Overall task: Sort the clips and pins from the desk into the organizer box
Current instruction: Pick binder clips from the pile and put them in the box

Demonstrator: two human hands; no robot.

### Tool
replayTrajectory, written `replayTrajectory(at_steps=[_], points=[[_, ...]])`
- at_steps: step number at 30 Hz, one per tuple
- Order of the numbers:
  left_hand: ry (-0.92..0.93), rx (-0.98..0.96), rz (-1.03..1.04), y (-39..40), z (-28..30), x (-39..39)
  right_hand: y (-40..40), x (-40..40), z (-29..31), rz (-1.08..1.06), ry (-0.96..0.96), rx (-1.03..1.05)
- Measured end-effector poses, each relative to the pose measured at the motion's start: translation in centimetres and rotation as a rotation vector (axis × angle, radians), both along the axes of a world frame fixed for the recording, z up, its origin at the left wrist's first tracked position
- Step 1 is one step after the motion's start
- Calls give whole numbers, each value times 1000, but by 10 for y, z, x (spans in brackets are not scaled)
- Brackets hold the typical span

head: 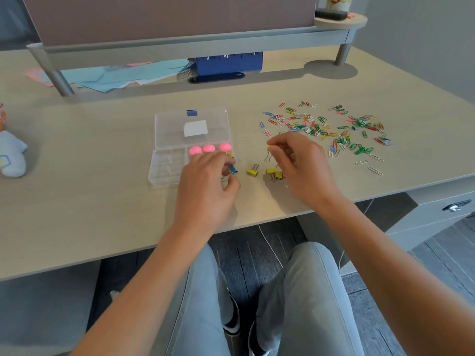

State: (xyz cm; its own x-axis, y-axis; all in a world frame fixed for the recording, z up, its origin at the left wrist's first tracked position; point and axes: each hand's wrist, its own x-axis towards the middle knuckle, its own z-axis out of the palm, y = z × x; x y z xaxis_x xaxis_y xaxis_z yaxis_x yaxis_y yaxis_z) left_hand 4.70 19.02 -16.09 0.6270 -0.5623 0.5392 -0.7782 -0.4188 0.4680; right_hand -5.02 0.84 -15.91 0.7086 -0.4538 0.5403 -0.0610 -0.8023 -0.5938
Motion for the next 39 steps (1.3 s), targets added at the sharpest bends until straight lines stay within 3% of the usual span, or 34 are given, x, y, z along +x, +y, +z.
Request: replayTrajectory(at_steps=[4,8,16,39], points=[[57,-18,43,22,-3,2,18,19,6,24,84,3],[70,-19,56,32,-6,8,32,36,17,21,145,207],[-32,81,-101,32,-15,10,36,53,24,-59,299,264],[-16,134,-150,34,-19,9,52,64,16,-176,268,194]])
